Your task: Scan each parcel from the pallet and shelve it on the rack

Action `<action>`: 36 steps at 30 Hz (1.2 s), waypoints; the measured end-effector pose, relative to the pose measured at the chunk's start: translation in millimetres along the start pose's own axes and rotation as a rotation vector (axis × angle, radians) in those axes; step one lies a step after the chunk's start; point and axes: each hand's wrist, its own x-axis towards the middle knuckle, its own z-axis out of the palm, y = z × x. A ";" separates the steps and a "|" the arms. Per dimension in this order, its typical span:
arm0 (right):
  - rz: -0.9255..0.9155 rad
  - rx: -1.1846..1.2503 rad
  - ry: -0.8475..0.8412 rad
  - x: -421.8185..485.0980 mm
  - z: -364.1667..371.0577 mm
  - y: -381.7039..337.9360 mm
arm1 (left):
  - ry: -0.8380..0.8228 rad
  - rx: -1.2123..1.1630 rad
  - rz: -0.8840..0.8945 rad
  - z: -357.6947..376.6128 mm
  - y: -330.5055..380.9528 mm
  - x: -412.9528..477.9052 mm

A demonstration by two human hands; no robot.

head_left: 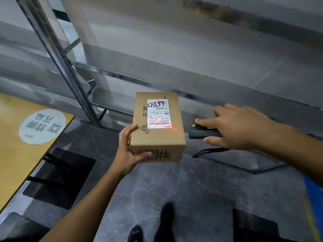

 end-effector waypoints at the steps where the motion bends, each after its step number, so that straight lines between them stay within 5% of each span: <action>1: 0.003 0.011 -0.003 5.7 4.7 7.9 | 0.006 0.015 -0.001 1.3 0.7 7.1; 12: -0.009 0.528 0.009 95.6 28.2 68.1 | 0.178 0.062 -0.016 -14.9 49.1 79.9; 20: -0.126 0.681 0.403 158.7 -75.2 72.8 | 0.377 0.044 0.121 -107.9 134.5 143.4; 36: -0.059 0.791 0.775 294.8 -247.5 48.7 | 0.188 -0.184 0.386 -305.9 228.7 331.8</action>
